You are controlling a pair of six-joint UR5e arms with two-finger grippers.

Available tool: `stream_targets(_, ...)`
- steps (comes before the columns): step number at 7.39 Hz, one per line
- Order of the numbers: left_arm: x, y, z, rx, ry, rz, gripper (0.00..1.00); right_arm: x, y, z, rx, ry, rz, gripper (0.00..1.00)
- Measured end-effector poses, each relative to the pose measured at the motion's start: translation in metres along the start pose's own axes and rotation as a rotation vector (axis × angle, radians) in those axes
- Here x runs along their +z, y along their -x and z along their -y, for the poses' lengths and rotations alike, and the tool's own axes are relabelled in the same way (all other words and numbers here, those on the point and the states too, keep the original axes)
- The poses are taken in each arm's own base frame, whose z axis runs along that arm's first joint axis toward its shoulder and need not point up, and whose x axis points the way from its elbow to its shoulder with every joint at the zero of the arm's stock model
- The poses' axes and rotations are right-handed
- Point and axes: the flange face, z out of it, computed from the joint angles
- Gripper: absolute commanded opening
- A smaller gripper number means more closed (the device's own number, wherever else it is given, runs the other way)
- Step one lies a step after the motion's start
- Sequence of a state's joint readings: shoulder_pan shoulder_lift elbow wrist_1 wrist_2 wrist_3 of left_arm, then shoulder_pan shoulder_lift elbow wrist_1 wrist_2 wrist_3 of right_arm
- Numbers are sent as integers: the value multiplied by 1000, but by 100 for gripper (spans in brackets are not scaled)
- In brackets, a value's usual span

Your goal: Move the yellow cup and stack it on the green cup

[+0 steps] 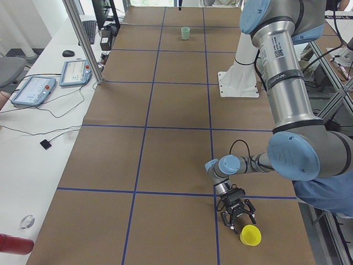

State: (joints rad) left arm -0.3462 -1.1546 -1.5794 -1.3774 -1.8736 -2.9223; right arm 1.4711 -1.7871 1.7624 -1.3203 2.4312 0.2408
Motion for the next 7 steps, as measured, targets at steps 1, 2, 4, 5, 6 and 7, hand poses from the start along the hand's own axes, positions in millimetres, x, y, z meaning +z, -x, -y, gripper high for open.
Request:
stream_targets(1, 9, -3, -4, -2, -8, -1, 99, 0, 0, 0, 0, 0, 0, 100)
stream_targets(2, 17, -4, -7, -8, -13, -5, 99, -1, 1, 1, -1, -2, 1, 100)
stream_targets(4, 30, -6, -9, -12, -18, -11, 60, -3, 4, 3, -6, -7, 2, 100)
stream_targets(5, 35, -7, -9, -12, -20, -13, 47, -3, 4, 3, -7, -7, 2, 100)
stream_targets(6, 38, -8, -7, -12, -24, -13, 37, -3, 5, 3, -8, -7, 3, 100)
stream_targets(7, 44, -9, -2, -11, -33, -12, 36, -3, 5, 3, -8, -8, 5, 100)
